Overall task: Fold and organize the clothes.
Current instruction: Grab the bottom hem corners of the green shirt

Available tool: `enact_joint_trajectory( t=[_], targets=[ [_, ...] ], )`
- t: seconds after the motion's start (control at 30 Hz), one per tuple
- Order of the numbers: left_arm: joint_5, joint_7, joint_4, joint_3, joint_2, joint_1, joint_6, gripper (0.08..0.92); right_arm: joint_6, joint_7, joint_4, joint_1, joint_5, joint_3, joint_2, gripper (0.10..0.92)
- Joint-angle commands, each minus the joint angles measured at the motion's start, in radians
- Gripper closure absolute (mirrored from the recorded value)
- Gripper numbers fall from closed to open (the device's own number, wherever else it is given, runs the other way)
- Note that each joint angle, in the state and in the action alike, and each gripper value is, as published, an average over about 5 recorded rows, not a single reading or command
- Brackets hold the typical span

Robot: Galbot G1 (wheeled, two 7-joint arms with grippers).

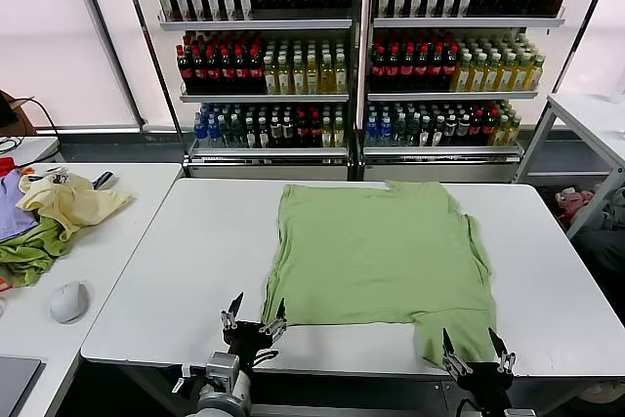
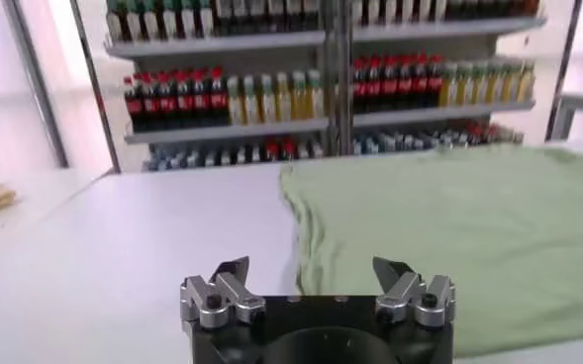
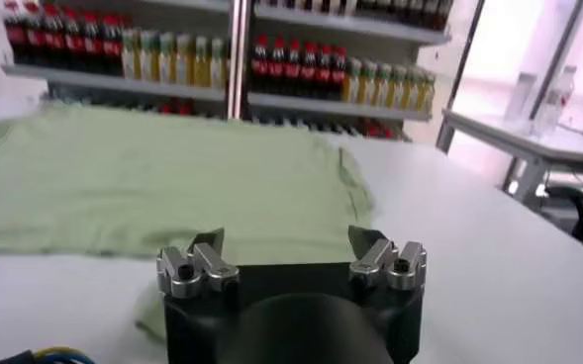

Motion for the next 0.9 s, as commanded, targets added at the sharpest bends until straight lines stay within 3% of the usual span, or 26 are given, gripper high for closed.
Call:
enact_joint_trajectory(
  t=[0.03,0.3,0.9],
  targets=[
    [-0.035,-0.074,0.06,0.035,0.021,-0.036,0.105,0.177,-0.027,0.013,-0.016,-0.02,0.001,0.01,-0.002,0.203],
    [-0.084,-0.076,0.065,0.045,0.015,-0.031,0.104,0.208,-0.013,0.024,-0.034,-0.015,-0.022,0.012,-0.004,0.224],
    [-0.095,-0.035,0.048,0.06,0.008,-0.022,0.094,0.701,-0.005,0.01,-0.026,-0.01,0.058,0.007,-0.003,0.742]
  ],
)
